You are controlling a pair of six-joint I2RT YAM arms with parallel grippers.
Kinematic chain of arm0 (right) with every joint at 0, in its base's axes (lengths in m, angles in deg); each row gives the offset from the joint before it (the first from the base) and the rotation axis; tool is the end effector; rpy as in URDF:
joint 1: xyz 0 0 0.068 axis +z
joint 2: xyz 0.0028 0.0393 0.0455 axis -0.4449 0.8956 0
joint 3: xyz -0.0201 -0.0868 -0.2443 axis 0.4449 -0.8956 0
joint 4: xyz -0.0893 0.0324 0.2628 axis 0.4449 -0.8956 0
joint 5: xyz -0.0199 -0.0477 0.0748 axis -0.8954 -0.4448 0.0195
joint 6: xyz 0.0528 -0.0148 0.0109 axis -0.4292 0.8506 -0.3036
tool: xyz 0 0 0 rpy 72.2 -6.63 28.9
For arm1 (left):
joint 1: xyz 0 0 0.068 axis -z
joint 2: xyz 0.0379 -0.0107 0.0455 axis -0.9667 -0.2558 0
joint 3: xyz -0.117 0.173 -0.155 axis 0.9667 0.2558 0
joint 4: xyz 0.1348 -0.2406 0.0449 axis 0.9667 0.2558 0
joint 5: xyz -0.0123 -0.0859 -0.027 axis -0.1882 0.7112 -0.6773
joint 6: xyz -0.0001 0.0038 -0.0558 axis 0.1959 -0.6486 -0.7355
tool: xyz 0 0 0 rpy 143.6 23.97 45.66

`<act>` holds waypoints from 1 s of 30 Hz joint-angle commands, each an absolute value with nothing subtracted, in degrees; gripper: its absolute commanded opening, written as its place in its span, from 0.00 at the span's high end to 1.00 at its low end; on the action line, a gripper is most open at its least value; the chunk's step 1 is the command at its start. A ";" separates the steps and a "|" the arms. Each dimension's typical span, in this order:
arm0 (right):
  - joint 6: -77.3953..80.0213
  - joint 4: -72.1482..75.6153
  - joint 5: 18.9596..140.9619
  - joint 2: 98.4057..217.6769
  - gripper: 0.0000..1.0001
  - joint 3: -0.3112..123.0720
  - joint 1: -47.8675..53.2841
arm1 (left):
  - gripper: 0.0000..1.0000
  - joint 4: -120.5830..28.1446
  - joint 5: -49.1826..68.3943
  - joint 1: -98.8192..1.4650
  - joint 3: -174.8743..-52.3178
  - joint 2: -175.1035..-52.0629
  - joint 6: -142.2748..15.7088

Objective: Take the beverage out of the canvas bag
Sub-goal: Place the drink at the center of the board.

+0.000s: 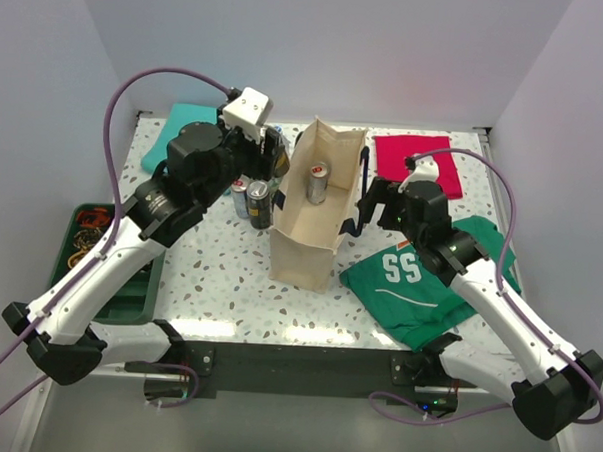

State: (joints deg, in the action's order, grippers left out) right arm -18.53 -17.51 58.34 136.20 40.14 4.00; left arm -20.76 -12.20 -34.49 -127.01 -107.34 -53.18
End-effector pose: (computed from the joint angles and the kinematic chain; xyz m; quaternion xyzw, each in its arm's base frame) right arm 0.2300 0.1243 0.3199 0.0383 0.8374 0.1659 0.5194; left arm 0.2165 -0.1744 0.4666 0.1758 0.7265 -0.1545 0.6461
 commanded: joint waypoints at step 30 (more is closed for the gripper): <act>-20.52 -14.19 59.93 137.08 0.08 42.87 4.08 | 1.00 -17.92 -20.28 -34.22 -112.18 -95.57 -62.69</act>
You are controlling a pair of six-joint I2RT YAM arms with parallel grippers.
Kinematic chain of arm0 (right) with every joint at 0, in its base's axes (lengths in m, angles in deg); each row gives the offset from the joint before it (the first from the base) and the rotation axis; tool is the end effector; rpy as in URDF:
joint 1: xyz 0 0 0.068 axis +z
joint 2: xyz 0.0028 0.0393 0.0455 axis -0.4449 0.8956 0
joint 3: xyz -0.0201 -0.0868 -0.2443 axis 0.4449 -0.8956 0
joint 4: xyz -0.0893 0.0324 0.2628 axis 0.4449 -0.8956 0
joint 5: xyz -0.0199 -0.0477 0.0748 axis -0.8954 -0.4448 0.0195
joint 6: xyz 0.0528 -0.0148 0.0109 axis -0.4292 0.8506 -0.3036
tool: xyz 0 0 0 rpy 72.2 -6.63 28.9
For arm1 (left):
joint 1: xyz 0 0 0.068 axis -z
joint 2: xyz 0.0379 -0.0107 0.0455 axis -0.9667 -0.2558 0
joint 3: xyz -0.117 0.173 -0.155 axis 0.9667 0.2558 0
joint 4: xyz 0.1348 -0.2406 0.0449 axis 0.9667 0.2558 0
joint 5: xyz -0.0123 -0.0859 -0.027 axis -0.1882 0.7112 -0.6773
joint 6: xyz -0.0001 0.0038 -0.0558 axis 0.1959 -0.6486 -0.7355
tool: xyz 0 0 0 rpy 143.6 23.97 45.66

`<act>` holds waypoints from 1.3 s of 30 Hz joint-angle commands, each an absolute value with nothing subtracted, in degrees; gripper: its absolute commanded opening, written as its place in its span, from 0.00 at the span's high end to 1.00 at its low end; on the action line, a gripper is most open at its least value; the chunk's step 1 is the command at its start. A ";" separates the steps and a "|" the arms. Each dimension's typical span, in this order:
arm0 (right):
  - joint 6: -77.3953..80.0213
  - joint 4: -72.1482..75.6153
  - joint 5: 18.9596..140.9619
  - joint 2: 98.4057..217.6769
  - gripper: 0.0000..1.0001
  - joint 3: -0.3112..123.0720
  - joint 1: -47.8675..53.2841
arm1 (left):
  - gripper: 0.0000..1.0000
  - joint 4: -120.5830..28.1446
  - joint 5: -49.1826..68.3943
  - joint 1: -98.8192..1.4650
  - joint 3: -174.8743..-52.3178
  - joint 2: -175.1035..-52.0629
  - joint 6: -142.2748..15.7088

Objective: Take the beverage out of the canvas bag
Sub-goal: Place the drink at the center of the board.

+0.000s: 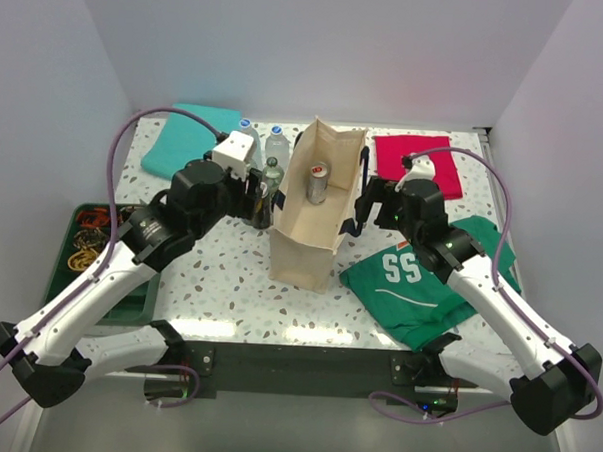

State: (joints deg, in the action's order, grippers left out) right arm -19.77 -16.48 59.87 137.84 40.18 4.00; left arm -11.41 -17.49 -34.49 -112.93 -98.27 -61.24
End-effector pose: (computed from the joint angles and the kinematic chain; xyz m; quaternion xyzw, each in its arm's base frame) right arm 0.2355 0.1286 0.3149 0.0396 0.8407 0.1794 0.5094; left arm 0.1938 -0.1503 0.4018 0.1297 0.8093 -0.1139 0.5614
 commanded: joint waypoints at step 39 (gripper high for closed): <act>-19.56 -14.46 58.43 138.57 0.08 41.38 4.08 | 1.00 -51.32 -21.86 -34.31 -83.97 -102.16 -67.17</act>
